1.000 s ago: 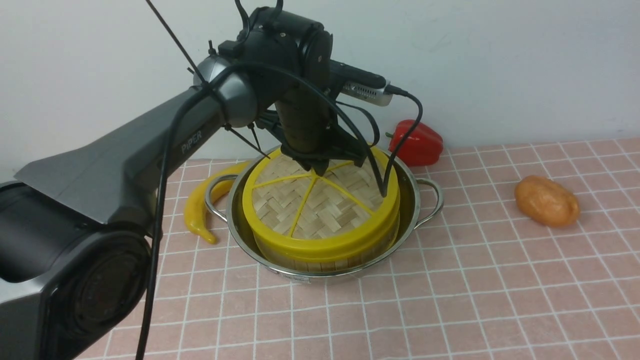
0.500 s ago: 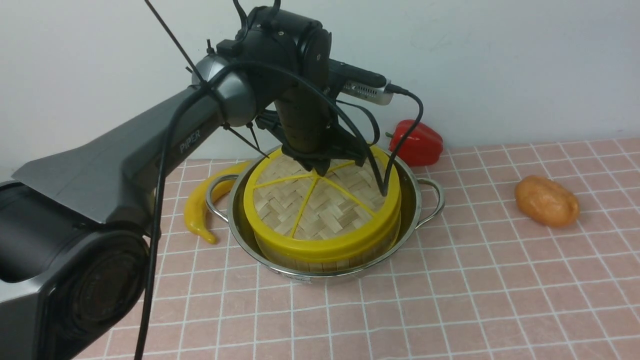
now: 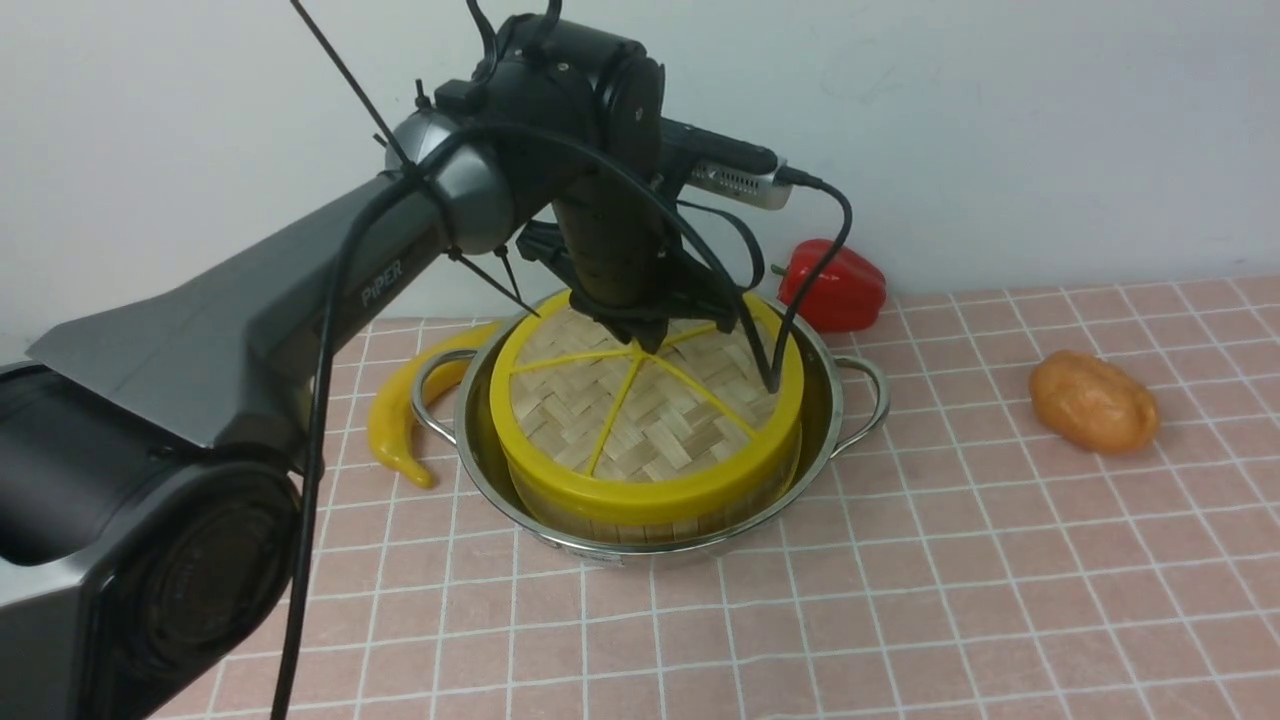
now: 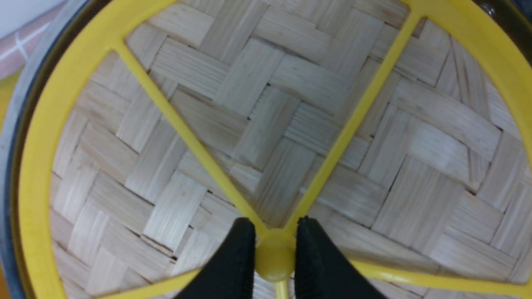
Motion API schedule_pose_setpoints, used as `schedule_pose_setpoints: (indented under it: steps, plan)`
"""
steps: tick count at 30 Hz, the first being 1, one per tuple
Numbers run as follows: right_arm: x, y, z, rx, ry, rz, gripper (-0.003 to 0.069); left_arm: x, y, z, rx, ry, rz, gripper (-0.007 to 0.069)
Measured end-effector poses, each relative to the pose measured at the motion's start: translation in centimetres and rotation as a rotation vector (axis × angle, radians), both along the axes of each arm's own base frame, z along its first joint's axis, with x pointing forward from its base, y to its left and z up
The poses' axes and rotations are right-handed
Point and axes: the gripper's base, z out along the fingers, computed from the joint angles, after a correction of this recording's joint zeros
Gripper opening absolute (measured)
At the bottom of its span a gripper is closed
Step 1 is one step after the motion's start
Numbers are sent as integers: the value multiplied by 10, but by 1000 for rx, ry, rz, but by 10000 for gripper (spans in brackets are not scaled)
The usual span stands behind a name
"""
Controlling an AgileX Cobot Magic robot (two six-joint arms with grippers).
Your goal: Place the steamer in the pot on the pink tablecloth, and put the lid on the steamer.
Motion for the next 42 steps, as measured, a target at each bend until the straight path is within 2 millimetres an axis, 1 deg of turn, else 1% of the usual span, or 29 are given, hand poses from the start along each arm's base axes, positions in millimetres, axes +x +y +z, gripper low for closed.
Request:
schedule_pose_setpoints:
  steps: [4, 13, 16, 19, 21, 22, 23, 24, 26, 27, 28, 29, 30, 31, 33, 35, 37, 39, 40, 41, 42]
  plan:
    - [0, 0, 0, 0, 0, 0, 514, 1, -1, -3, 4, 5, -1, 113]
    - [0, 0, 0, 0, 0, 0, 514, 1, -1, -4, 6, 3, -1, 113]
    - [0, 0, 0, 0, 0, 0, 514, 1, -1, -4, 7, 3, -2, 129]
    - [0, 0, 0, 0, 0, 0, 514, 1, 0, -3, 24, -4, -19, 251]
    - [0, 0, 0, 0, 0, 0, 514, 0, 3, 5, 29, -24, -23, 338]
    - [0, 0, 0, 0, 0, 0, 514, -1, 4, 10, 33, -37, -24, 369]
    - [0, 0, 0, 0, 0, 0, 514, -2, 5, 17, 35, -55, -26, 419]
    - [0, 0, 0, 0, 0, 0, 514, -5, 8, 29, 35, -80, -26, 467]
    - [0, 0, 0, 0, 0, 0, 514, -14, 14, 58, 25, -138, -23, 561]
    - [0, 0, 0, 0, 0, 0, 514, -18, 17, 70, 19, -159, -21, 582]
    - [0, 0, 0, -2, -1, 0, 514, -27, 23, 90, 11, -190, -17, 624]
    - [0, 0, 0, -4, -2, 1, 514, -33, 26, 103, 4, -210, -15, 645]
    - [-1, 0, 0, -4, -2, 1, 511, -38, 29, 113, -4, -229, -14, 655]
    - [0, 0, 0, -5, -1, 1, 509, -40, 31, 118, -8, -239, -16, 659]
    - [-3, -1, -3, -12, 4, 3, 495, -53, 37, 142, -31, -285, -16, 660]
    - [-7, -3, -11, -21, 24, 7, 466, -69, 44, 164, -69, -322, -22, 638]
    - [-13, -6, -19, -28, 41, 10, 442, -80, 48, 177, -106, -335, -26, 604]
    - [-18, -8, -35, -46, 83, 14, 405, -95, 52, 189, -148, -342, -37, 565]
    - [-28, -13, -50, -59, 111, 15, 373, -112, 58, 201, -185, -349, -52, 504]
    - [-32, -15, -60, -70, 133, 15, 350, -118, 60, 201, -192, -341, -62, 472]
    - [-35, -17, -75, -90, 167, 12, 330, -129, 64, 204, -199, -338, -73, 430]
